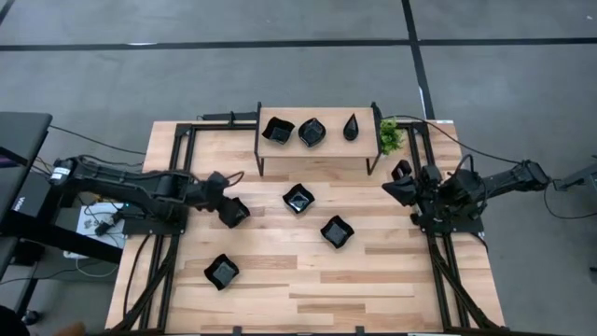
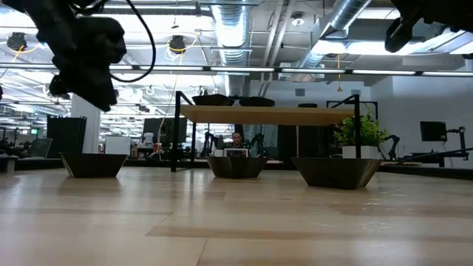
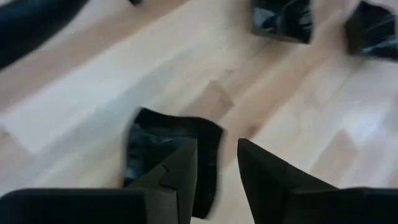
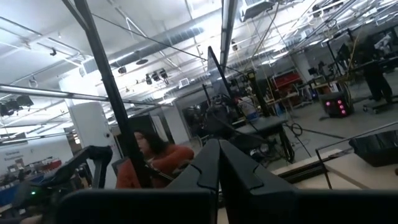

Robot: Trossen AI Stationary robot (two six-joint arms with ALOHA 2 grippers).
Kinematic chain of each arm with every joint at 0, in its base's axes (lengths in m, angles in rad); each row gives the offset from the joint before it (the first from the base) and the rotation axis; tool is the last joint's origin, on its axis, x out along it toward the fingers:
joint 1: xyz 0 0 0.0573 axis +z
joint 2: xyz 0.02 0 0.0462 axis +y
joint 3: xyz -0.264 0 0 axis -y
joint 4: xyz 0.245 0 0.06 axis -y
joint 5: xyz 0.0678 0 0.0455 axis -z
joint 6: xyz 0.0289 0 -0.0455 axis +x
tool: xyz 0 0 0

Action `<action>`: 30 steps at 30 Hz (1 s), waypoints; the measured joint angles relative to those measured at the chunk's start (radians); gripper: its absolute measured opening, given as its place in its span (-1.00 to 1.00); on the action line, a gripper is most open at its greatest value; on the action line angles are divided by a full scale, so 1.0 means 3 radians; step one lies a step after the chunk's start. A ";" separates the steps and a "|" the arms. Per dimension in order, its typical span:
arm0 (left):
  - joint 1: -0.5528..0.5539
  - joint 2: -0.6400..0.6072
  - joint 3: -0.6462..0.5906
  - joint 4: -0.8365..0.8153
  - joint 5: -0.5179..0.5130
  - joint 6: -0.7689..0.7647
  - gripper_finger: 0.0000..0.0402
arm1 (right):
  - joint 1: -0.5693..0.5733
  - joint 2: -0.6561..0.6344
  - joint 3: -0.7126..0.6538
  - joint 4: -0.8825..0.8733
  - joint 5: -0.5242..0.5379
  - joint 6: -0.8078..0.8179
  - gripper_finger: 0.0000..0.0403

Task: Pick & Place Mini shaped plates
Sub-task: Stack the distorted square plate on top of the other distorted square plate on the shelf

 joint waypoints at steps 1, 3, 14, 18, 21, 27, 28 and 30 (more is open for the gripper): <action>0.0059 0.0000 0.0000 -0.0034 0.0001 0.0127 -0.43 | 0.0000 0.0000 0.0000 0.0000 0.0000 0.0002 -1.00; 0.0165 0.0000 0.0000 -0.0050 0.0004 0.0364 -0.45 | 0.0000 -0.0002 0.0000 0.0000 0.0000 0.0005 -1.00; 0.0367 0.0109 -0.0003 -0.0101 0.0238 0.0720 -0.47 | 0.0000 -0.0001 0.0000 -0.0027 0.0000 0.0005 -1.00; 0.0368 0.0293 -0.0037 -0.0109 0.0239 0.0717 -0.47 | 0.0000 -0.0001 0.0000 -0.0027 0.0001 0.0005 -1.00; 0.0370 0.0455 -0.0057 -0.0114 0.0238 0.0631 -0.47 | -0.0001 -0.0001 0.0000 -0.0027 0.0013 0.0005 -1.00; 0.0495 0.0697 -0.0057 -0.0108 0.0224 0.0627 -0.47 | -0.0001 -0.0001 0.0000 -0.0027 0.0017 0.0020 -1.00; 0.0528 0.0726 -0.0057 -0.0104 0.0222 0.0627 -0.47 | -0.0001 -0.0001 0.0000 -0.0027 0.0025 0.0037 -1.00; 0.0603 0.0770 -0.0057 -0.0107 0.0217 0.0649 -0.47 | -0.0001 -0.0001 0.0000 -0.0027 0.0027 0.0078 -1.00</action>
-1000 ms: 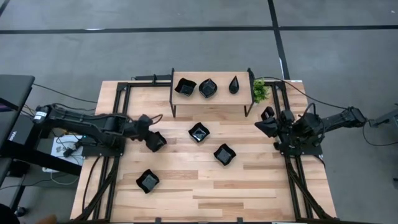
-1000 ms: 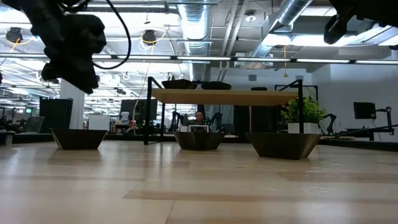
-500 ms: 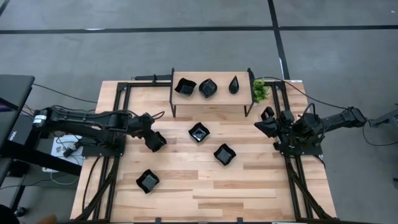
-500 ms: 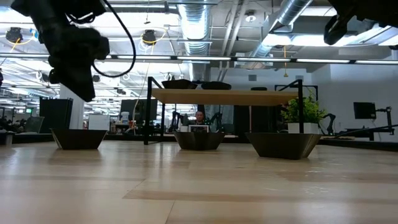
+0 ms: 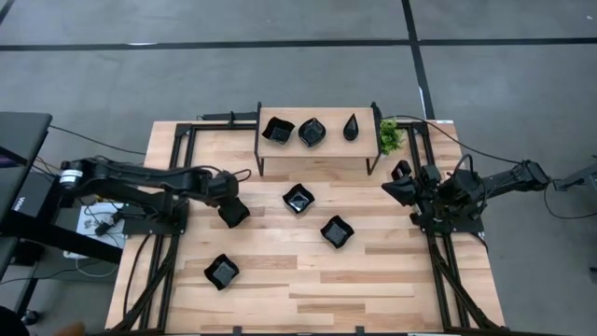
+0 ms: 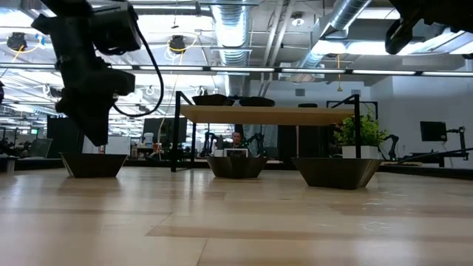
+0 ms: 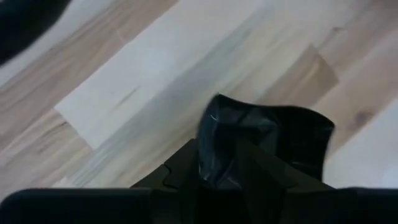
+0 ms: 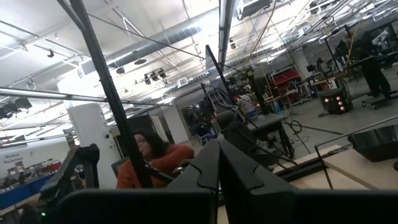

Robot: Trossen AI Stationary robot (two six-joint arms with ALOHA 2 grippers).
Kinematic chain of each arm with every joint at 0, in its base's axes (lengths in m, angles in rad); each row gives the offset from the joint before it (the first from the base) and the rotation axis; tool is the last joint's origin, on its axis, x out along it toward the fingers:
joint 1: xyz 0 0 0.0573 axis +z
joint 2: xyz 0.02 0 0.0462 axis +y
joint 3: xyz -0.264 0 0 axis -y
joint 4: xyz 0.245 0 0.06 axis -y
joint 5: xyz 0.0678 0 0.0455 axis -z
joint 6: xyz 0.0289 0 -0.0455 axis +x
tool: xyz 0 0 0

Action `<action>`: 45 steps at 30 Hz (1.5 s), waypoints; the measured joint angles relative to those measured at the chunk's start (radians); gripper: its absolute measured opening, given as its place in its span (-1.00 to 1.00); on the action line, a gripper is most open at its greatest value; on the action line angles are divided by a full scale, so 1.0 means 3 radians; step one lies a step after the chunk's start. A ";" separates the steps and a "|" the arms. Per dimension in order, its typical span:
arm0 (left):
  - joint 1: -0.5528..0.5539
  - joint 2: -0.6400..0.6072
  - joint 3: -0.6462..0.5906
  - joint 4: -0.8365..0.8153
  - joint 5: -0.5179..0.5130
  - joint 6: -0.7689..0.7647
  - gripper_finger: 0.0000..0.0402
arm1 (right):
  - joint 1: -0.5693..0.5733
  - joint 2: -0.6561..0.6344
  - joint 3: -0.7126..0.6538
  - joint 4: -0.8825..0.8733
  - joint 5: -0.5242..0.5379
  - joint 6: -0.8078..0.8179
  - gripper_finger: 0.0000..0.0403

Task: Pick & Place Mini shaped plates
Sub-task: Stack the distorted square plate on top of the other distorted square plate on the shelf

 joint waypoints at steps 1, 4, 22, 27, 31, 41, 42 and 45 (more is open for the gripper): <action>0.0033 0.0014 0.0000 0.0004 -0.0002 0.0017 -0.47 | -0.0001 0.0000 0.0000 0.0000 -0.0001 0.0026 -1.00; 0.0118 0.0049 0.0000 0.0006 0.0031 0.0088 -0.47 | -0.0001 0.0000 0.0000 0.0000 0.0001 0.0041 -1.00; 0.0208 0.0271 -0.0003 0.0014 0.0049 0.0198 -0.47 | 0.0001 0.0000 0.0000 -0.0051 0.0056 0.0041 -1.00; 0.0248 0.0418 -0.0003 0.0052 0.0073 0.0186 -0.47 | 0.0001 0.0000 0.0000 -0.0051 0.0147 0.0041 -1.00; 0.0249 0.0542 -0.0003 0.0096 0.0075 0.0262 -0.47 | -0.0001 0.0000 0.0000 -0.0051 0.0148 0.0041 -1.00; 0.0249 0.0594 -0.0003 0.0169 0.0215 0.0267 -0.47 | -0.0001 0.0000 0.0000 -0.0051 0.0149 0.0040 -1.00; 0.0249 0.0594 -0.0003 0.0168 0.0244 0.0267 -0.47 | -0.0001 0.0000 0.0000 -0.0051 0.0149 0.0039 -1.00; 0.0249 0.0594 -0.0003 0.0185 0.0318 0.0268 -0.47 | -0.0001 0.0000 0.0000 -0.0051 0.0151 0.0038 -1.00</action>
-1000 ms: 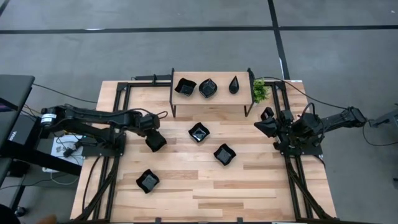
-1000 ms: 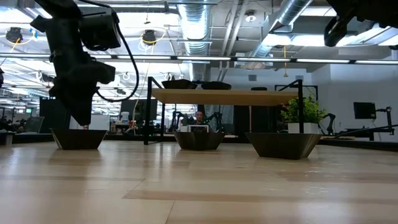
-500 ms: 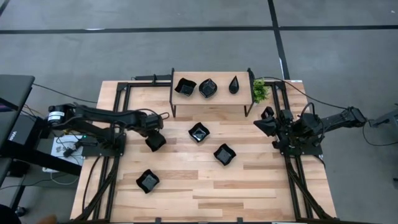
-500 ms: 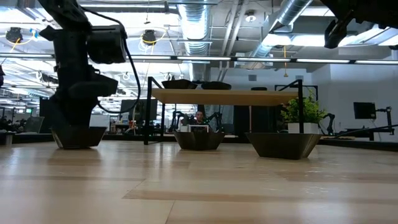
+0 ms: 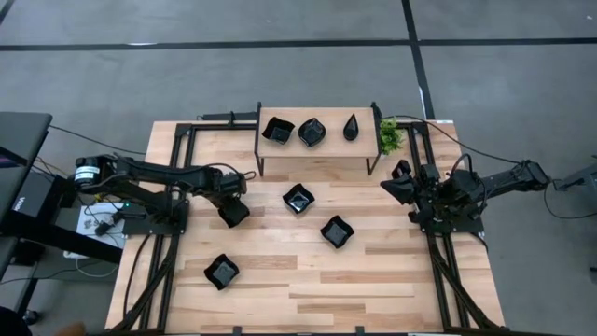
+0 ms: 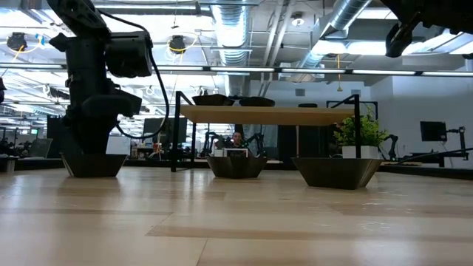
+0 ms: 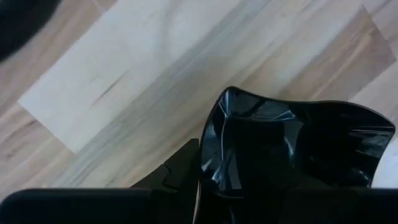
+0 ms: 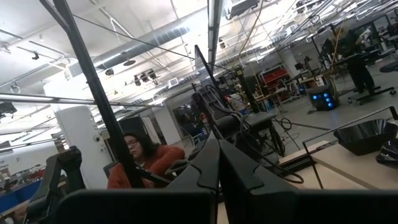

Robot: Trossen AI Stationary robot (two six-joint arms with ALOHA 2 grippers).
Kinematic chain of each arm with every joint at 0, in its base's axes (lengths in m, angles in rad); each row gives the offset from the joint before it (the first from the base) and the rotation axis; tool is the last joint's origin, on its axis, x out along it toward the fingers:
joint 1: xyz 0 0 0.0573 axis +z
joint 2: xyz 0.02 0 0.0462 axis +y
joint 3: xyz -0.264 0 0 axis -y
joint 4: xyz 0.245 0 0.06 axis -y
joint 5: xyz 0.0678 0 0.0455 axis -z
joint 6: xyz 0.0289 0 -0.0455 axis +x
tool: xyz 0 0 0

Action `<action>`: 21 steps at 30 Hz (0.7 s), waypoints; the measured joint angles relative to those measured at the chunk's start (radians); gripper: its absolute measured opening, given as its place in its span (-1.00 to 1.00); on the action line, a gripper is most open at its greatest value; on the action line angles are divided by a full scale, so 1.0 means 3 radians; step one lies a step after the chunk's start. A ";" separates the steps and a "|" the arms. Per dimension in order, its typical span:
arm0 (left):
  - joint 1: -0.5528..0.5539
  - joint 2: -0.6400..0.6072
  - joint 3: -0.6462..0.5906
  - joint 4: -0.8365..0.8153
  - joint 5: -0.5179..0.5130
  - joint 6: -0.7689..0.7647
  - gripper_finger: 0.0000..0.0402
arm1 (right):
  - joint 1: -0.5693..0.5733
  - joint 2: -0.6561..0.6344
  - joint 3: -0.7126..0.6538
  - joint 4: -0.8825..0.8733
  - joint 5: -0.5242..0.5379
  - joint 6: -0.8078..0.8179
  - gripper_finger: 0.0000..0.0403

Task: Pick & Place Mini shaped plates
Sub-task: Stack the distorted square plate on top of the other distorted square plate on the shelf

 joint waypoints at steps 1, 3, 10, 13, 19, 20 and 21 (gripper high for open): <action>0.0000 0.0000 0.0000 0.0001 0.0008 0.0000 -0.48 | 0.0000 0.0000 0.0000 0.0000 0.0000 0.0000 -1.00; 0.0000 0.0000 0.0000 0.0002 0.0018 0.0000 -0.50 | 0.0000 0.0000 0.0000 0.0000 0.0015 0.0000 -1.00; 0.0000 0.0000 0.0000 0.0027 0.0014 0.0000 -0.74 | 0.0000 0.0000 0.0000 -0.0001 0.0025 -0.0001 -1.00; -0.0001 -0.0002 0.0002 0.0053 0.0021 0.0000 -0.90 | 0.0000 0.0000 0.0000 -0.0001 0.0025 -0.0001 -1.00; 0.0000 -0.0004 0.0004 0.0073 0.0048 -0.0001 -0.96 | 0.0000 0.0000 0.0000 -0.0001 0.0025 -0.0001 -1.00; 0.0000 -0.0009 0.0004 0.0079 0.0071 -0.0001 -0.96 | 0.0000 0.0000 0.0000 -0.0001 0.0026 -0.0001 -1.00; 0.0000 -0.0024 0.0004 0.0082 0.0112 -0.0004 -0.97 | 0.0000 0.0000 0.0000 -0.0002 0.0025 0.0000 -1.00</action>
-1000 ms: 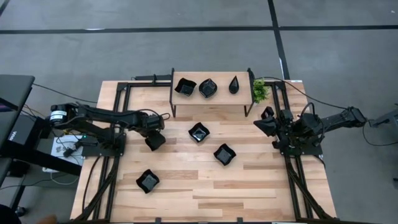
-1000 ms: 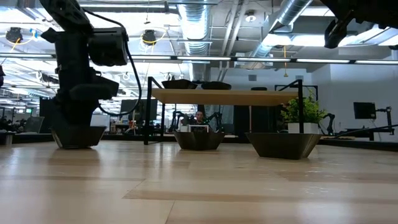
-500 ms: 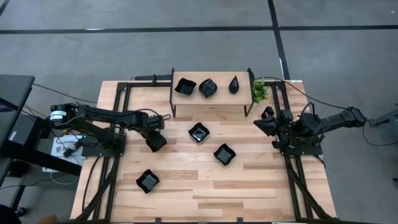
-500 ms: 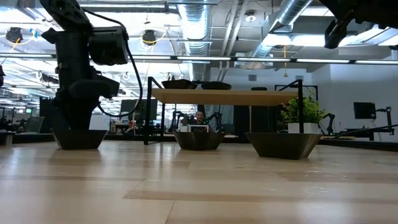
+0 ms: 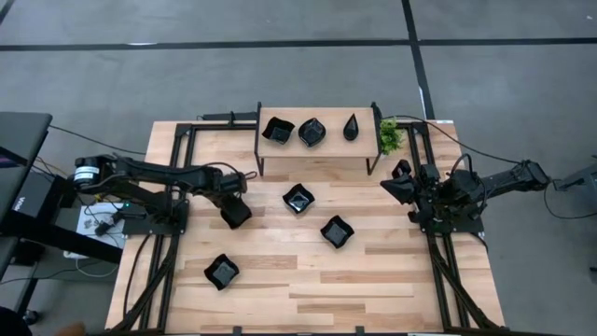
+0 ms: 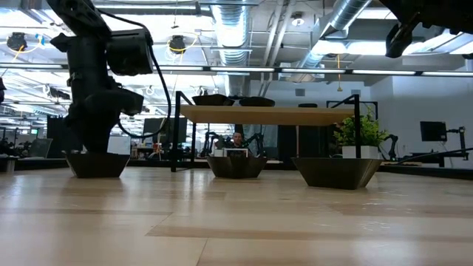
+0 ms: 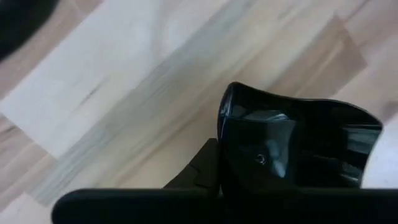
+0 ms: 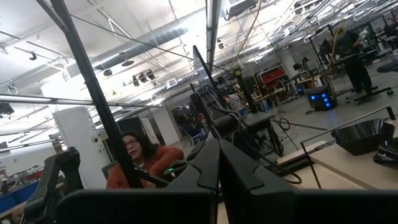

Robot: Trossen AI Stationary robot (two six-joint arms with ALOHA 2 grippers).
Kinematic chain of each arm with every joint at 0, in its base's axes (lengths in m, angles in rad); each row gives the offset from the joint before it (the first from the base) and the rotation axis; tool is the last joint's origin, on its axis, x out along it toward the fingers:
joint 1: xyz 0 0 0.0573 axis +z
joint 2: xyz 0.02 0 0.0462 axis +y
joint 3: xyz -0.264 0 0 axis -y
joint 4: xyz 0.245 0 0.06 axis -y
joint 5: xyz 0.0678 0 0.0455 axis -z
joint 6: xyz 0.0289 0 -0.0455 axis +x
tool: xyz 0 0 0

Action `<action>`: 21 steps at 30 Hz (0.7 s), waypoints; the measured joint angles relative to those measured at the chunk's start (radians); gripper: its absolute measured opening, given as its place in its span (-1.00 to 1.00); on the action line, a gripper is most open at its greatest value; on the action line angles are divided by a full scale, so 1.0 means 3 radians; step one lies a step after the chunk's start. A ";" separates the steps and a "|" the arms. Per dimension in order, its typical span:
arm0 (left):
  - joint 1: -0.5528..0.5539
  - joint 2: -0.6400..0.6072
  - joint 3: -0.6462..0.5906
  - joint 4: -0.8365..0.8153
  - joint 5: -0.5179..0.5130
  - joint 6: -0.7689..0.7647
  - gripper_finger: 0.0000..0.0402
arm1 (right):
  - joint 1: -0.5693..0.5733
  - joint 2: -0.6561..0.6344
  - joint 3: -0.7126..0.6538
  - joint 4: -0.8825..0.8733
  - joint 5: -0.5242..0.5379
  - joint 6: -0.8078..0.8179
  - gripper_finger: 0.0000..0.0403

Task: Pick & Place Mini shaped plates
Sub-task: Stack the distorted square plate on top of the other distorted square plate on the shelf

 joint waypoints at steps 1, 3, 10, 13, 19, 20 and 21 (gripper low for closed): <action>0.0000 -0.0026 0.0000 0.0006 0.0042 0.0000 -0.97 | 0.0000 0.0000 0.0000 0.0001 0.0000 0.0000 -1.00; 0.0000 -0.0125 0.0000 0.0011 0.0147 -0.0016 -0.97 | 0.0000 0.0000 0.0000 0.0000 0.0000 0.0000 -1.00; -0.0031 -0.0675 0.0205 -0.0001 0.0381 -0.0085 -0.97 | 0.0001 0.0001 0.0000 -0.0003 0.0000 0.0000 -1.00; -0.0076 -0.0843 0.0430 -0.0006 0.0377 -0.0085 -0.98 | 0.0001 0.0001 0.0000 -0.0007 0.0000 0.0000 -1.00; -0.0034 -0.0868 0.1045 -0.0004 0.0227 0.0107 -0.98 | 0.0000 0.0001 0.0000 -0.0013 0.0000 0.0000 -1.00; -0.0009 -0.0832 0.1169 0.0004 0.0190 0.0168 -0.98 | 0.0000 0.0001 0.0000 -0.0022 0.0000 0.0000 -1.00; 0.0028 -0.0784 0.1287 0.0005 0.0163 0.0223 -0.98 | 0.0000 0.0001 0.0000 -0.0032 0.0000 0.0000 -1.00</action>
